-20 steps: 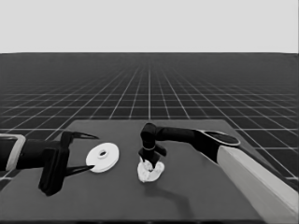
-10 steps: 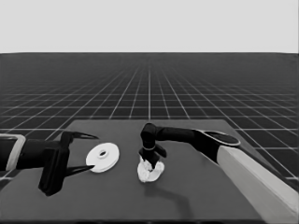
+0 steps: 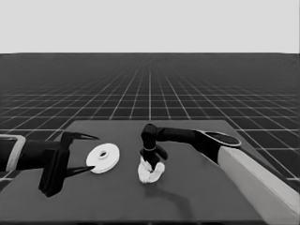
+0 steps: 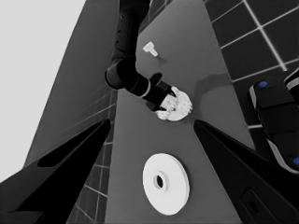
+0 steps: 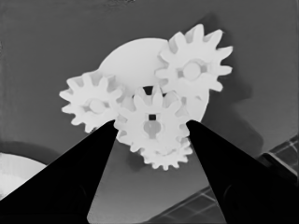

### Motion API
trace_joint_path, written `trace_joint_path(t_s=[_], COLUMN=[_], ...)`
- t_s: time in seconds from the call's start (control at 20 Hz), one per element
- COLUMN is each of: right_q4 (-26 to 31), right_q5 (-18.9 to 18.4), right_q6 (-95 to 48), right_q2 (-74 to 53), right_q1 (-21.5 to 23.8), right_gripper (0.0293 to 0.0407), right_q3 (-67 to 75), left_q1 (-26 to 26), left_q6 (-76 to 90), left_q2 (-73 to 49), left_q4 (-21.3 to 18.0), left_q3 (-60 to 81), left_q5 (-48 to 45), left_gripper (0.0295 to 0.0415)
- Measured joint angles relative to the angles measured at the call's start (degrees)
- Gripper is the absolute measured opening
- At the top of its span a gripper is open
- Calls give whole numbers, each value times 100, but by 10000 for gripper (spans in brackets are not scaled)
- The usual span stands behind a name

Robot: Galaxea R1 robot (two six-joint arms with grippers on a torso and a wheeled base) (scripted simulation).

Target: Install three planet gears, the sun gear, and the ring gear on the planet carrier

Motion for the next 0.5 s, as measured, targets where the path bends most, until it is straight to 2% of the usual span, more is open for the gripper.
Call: trace_joint_path(t_s=[0.5], right_q4=[0], right_q5=[0], right_q6=[600], right_q2=[0], right_q1=[0], right_gripper=[309], right_q3=[0], left_q1=[0], left_q6=[0], left_q2=[0], left_q4=[0], left_q3=[0], left_q5=[0], left_gripper=[385])
